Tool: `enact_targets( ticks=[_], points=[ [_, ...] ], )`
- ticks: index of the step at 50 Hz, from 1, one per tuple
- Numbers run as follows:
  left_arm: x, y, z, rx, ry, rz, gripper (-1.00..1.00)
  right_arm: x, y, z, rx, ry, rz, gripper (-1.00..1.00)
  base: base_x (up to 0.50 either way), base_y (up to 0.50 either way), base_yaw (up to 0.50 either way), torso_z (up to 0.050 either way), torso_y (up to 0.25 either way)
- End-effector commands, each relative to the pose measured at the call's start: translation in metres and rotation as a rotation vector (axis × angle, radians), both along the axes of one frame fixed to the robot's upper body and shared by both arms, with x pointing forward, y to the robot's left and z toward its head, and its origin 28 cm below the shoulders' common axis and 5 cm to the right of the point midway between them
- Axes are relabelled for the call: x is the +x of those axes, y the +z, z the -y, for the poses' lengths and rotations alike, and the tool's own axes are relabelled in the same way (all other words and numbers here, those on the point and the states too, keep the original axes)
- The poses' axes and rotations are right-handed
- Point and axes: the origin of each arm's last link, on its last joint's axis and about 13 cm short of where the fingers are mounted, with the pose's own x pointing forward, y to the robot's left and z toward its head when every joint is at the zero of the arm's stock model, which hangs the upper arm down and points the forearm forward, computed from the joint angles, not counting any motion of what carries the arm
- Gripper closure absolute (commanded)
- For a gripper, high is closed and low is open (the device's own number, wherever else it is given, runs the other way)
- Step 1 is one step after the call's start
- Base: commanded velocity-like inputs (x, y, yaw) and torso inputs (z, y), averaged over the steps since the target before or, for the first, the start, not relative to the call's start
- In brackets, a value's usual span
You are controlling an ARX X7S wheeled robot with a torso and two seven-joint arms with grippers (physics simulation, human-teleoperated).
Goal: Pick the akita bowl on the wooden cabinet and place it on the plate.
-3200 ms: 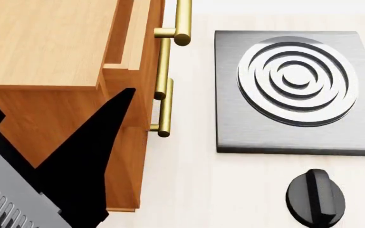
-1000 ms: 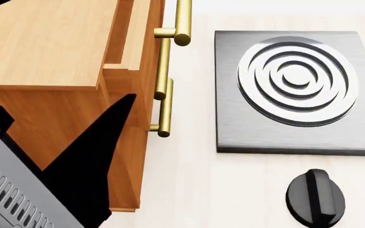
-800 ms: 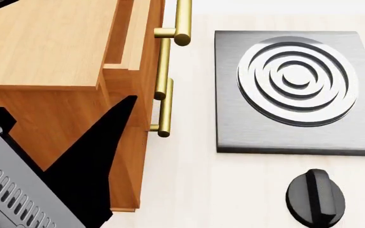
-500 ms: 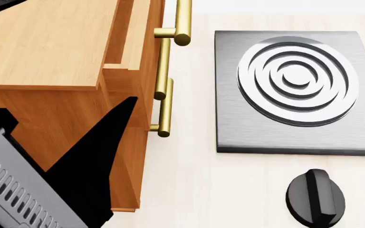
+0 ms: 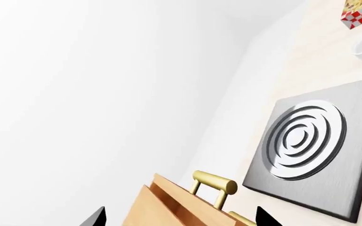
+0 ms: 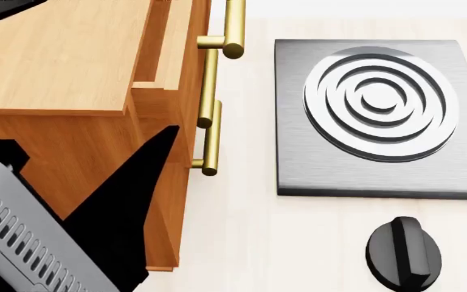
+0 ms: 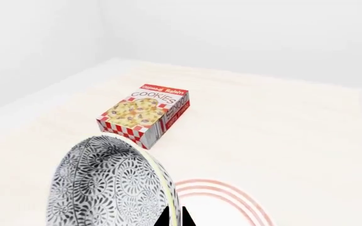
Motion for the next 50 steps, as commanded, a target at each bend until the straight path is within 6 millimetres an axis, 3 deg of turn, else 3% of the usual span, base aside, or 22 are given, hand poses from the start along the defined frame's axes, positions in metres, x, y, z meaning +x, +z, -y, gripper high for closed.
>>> enact_targets(
  ticks=[1,24,50],
  points=[
    [0.001,-0.001,0.000,-0.001,0.001,-0.005,-1.00,0.003,0.006,0.007,-0.024,-0.016,-0.018,1.00,0.00,0.00,0.00,0.000,0.000],
    [0.004,-0.003,0.001,-0.001,-0.003,-0.012,-1.00,0.007,0.000,0.014,-0.003,-0.017,-0.040,1.00,0.00,0.00,0.00,0.000,0.000],
    [0.005,-0.006,0.002,-0.002,-0.003,-0.018,-1.00,0.001,-0.029,0.020,0.055,-0.055,-0.098,1.00,0.00,0.00,0.00,0.000,0.000]
  ],
)
